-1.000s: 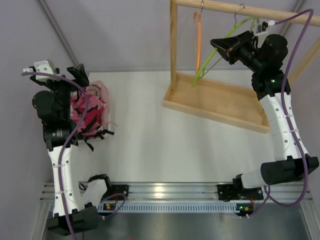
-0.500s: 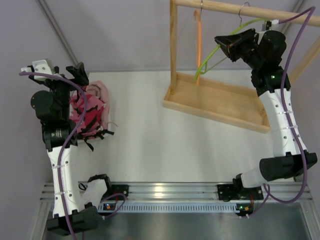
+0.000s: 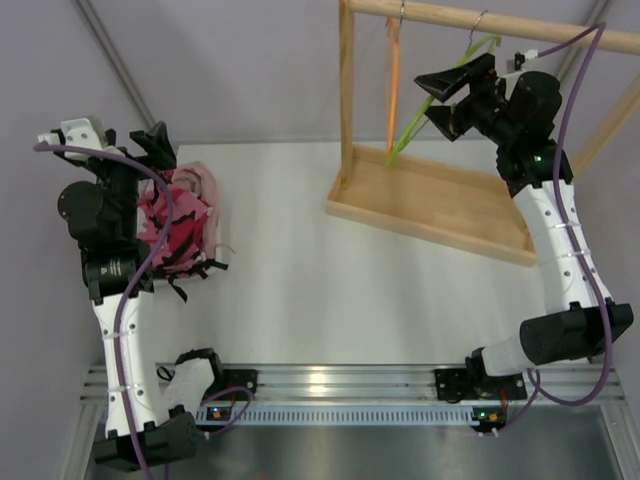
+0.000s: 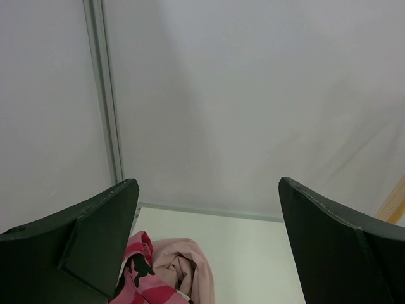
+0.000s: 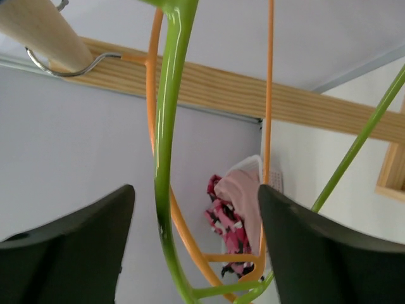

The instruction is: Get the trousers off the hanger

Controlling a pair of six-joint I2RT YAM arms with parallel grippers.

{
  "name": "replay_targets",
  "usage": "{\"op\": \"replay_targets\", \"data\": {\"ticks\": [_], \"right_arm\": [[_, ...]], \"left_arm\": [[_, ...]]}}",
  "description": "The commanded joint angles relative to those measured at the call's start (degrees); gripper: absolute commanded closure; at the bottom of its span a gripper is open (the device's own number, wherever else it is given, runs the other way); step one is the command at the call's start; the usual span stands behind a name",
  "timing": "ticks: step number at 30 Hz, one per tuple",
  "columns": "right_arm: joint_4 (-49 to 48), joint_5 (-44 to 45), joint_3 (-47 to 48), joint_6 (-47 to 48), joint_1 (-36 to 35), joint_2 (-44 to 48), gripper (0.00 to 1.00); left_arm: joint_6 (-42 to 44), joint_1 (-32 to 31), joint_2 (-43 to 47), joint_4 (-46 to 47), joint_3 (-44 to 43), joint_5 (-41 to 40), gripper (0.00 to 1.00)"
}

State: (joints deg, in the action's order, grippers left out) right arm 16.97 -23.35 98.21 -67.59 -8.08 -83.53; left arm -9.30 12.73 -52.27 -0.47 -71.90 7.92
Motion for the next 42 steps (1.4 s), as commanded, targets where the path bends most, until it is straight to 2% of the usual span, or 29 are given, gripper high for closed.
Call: {"op": "replay_targets", "data": {"ticks": [1, 3, 5, 11, 14, 16, 18, 20, 21, 22, 24, 30, 38, 42], "right_arm": [[-3.17, -3.45, -0.3, 1.85, -0.19, 4.77, 0.15], [-3.0, -5.02, -0.83, 3.25, -0.1, 6.53, 0.01], [-2.65, -6.17, -2.14, 4.48, 0.25, 8.8, 0.01], [3.76, -7.05, -8.99, 10.98, 3.41, 15.74, 0.01], [8.24, -8.46, -13.48, 14.23, 7.45, 19.35, 0.01], [11.05, -9.51, -16.37, 17.04, 13.25, 21.11, 0.01], [12.38, -11.26, -18.22, 19.76, 18.06, 23.58, 0.01], [13.87, -12.41, -20.08, 23.97, 20.9, 25.94, 0.01], [14.49, -12.94, -20.34, 25.48, 23.08, 26.57, 0.0], [14.32, -13.99, -21.04, 27.15, 23.98, 27.27, 0.01], [15.54, -16.45, -21.22, 32.66, 25.12, 28.68, 0.01], [20.28, -22.26, -25.43, 47.42, 25.13, 31.93, 0.01], [26.88, -20.51, -36.16, 66.07, 24.25, 38.78, 0.01], [27.59, -18.75, -40.29, 70.66, 23.2, 40.28, 0.01]], "left_arm": [[0.16, 0.28, 0.42, 1.7, -2.02, 1.65, 0.01], [0.16, 0.28, 0.59, 1.61, -2.02, 3.76, 0.01], [0.16, 0.28, 0.15, 0.74, -2.8, 6.12, 0.01], [0.16, 0.28, -8.01, -15.58, -12.2, 11.84, 0.01], [-1.77, 0.19, -12.93, -18.86, -15.99, 19.21, 0.01], [-2.82, -0.51, -16.8, -20.88, -18.44, 21.25, 0.01], [-1.35, -4.18, -20.22, -22.98, -20.03, 19.95, 0.01], [1.81, -8.4, -21.99, -24.05, -21.79, 14.6, 0.01], [3.92, -14.6, -22.78, -24.66, -22.32, 11.36, 0.01], [7.51, -17.97, -24.27, -25.36, -22.67, 8.98, 0.01], [10.43, -25.52, -27.16, -26.16, -23.2, 5.44, 0.01], [13.08, -37.5, -36.66, -31.17, -26.71, 0.25, 0.01], [9.56, -40.68, -39.84, -31.0, -21.63, 5.87, 0.01], [4.3, -41.47, -38.79, -31.08, -16.97, 2.37, 0.01]]}}
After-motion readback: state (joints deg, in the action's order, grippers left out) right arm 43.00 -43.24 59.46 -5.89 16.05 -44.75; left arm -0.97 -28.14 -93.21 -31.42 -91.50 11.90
